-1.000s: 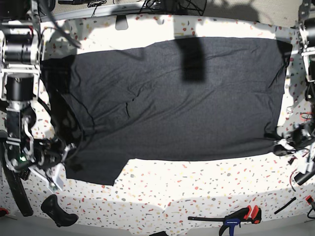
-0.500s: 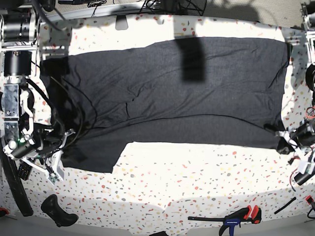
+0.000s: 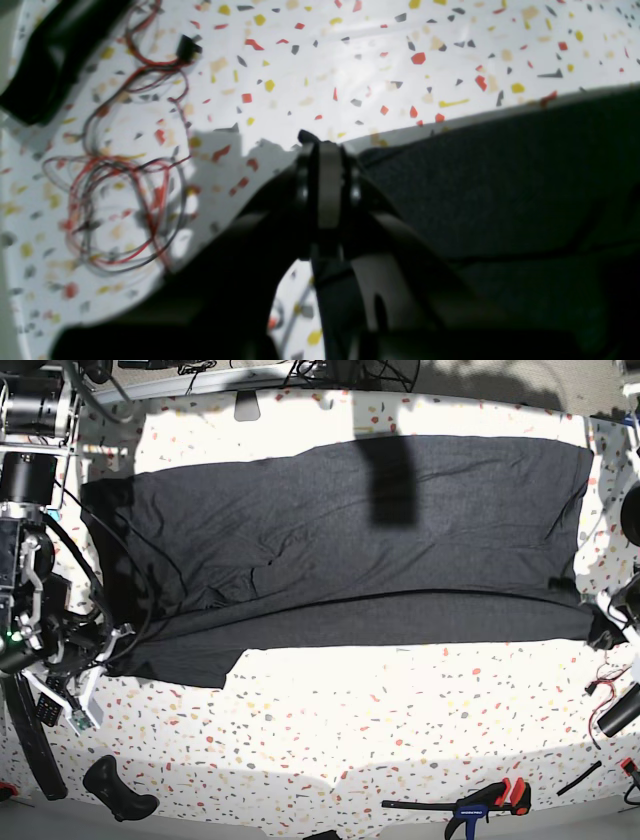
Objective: Fold the T-shirt properly
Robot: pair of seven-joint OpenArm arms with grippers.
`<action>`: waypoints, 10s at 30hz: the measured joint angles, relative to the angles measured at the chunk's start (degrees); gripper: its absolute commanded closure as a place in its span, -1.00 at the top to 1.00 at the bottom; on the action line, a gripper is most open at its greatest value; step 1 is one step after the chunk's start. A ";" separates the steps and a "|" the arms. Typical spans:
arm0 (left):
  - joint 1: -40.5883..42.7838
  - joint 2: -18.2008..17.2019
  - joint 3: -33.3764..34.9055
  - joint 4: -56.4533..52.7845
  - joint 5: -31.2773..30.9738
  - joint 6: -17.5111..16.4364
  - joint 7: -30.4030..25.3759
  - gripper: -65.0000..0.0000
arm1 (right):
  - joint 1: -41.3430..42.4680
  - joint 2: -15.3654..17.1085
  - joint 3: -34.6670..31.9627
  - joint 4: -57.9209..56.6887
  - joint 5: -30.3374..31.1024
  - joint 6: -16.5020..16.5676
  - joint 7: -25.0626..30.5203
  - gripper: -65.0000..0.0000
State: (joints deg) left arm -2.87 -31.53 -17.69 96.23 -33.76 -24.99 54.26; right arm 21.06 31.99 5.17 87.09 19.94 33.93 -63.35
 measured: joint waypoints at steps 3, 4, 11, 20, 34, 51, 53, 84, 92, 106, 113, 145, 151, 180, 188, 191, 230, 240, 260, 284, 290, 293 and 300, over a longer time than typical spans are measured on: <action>2.95 -0.04 -1.01 4.22 -0.09 0.00 0.76 -1.00 | 0.00 0.11 0.07 0.02 -0.07 0.04 -0.79 -1.00; 3.82 -0.04 -1.01 5.35 -0.02 -0.02 1.31 -1.00 | -0.13 0.11 0.07 0.02 -0.04 0.07 -0.83 -1.00; 9.01 0.42 -0.96 7.13 3.58 -0.02 1.44 -1.00 | -4.17 0.26 0.09 2.34 -0.26 0.17 -0.87 -1.00; 13.57 0.42 -0.96 7.13 4.04 -0.02 2.80 -1.00 | -11.34 0.98 0.15 6.03 -3.23 0.17 -0.98 -1.00; 16.06 0.42 -0.96 7.13 3.93 -0.04 2.36 -1.00 | -17.53 2.58 0.37 6.03 -3.28 -1.14 -0.79 -1.00; 16.06 0.42 -0.96 7.13 3.96 -0.02 3.63 -0.26 | -17.51 2.60 0.37 6.03 -2.89 -1.16 0.92 -0.07; 16.06 0.42 -0.96 7.13 3.98 0.00 2.99 -0.26 | -17.42 2.62 0.37 6.03 -2.91 -1.75 1.88 -0.07; 15.87 11.54 -1.07 7.13 4.15 2.51 0.66 -0.26 | 19.80 -0.11 0.66 -45.40 5.09 -4.79 10.03 -0.07; 15.89 11.56 -1.07 7.13 4.15 2.51 0.59 -0.26 | 22.99 -4.52 0.66 -57.40 1.57 -1.68 15.04 -0.07; 15.91 11.56 -1.07 7.13 4.17 2.51 0.59 -0.26 | 22.27 -8.17 0.68 -57.53 -7.74 -2.62 17.49 -0.08; 15.89 11.56 -1.07 7.13 4.17 2.54 0.59 -0.26 | 22.60 -6.88 0.66 -57.55 -7.82 -2.60 17.94 -0.08; 15.89 11.56 -1.07 7.13 4.15 2.51 0.59 -0.26 | 18.47 -4.70 0.76 -57.33 -0.26 -1.99 19.61 -0.94; 15.89 11.56 -1.07 7.13 4.15 2.51 0.59 -0.26 | 17.92 -4.48 0.76 -55.58 -0.26 -0.22 19.50 -1.00; 15.89 11.56 -1.07 7.13 4.22 2.54 -0.26 -0.26 | 17.46 -4.35 0.74 -29.97 17.51 5.57 -1.49 -1.00; 15.91 11.56 -1.07 7.13 4.17 2.51 -0.26 -0.26 | 17.38 -3.69 0.74 -30.32 11.26 5.57 1.46 -0.12; 15.89 11.56 -1.07 7.13 4.17 2.51 -0.26 -0.26 | 17.51 -3.56 0.74 -31.78 8.55 5.57 3.13 -0.12; 15.89 11.56 -1.07 7.13 4.17 2.51 -0.28 -0.26 | 18.62 -7.06 0.87 -59.23 2.91 4.96 18.43 -1.00; 15.91 11.56 -1.07 7.13 4.17 2.51 -0.28 -0.26 | 17.77 -7.48 0.85 -55.43 2.73 5.22 15.82 -1.00; 15.93 11.58 -1.07 7.13 4.15 2.51 -0.81 -0.26 | 11.63 -7.72 0.79 -33.05 15.98 5.62 3.91 -1.00; 15.93 11.58 -1.07 7.13 4.20 2.38 -5.03 -0.26 | -31.10 -7.41 0.55 28.76 15.82 5.84 1.92 -1.00; 15.93 11.58 -1.07 7.13 4.15 2.38 -5.03 -0.26 | -44.17 -6.88 4.48 34.95 15.04 5.81 4.44 -1.00; 15.91 11.56 -1.07 7.13 4.17 2.38 -5.03 -0.26 | -49.83 -6.88 9.84 37.66 14.99 5.81 5.33 -1.00; 15.91 11.56 -1.07 7.13 4.17 2.38 -5.03 -0.26 | -57.61 -6.93 23.41 39.56 17.79 5.79 5.44 -1.00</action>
State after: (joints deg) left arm 13.04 -19.97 -18.76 103.35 -29.58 -22.61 49.23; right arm -36.56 25.06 28.58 126.65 37.74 39.72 -57.91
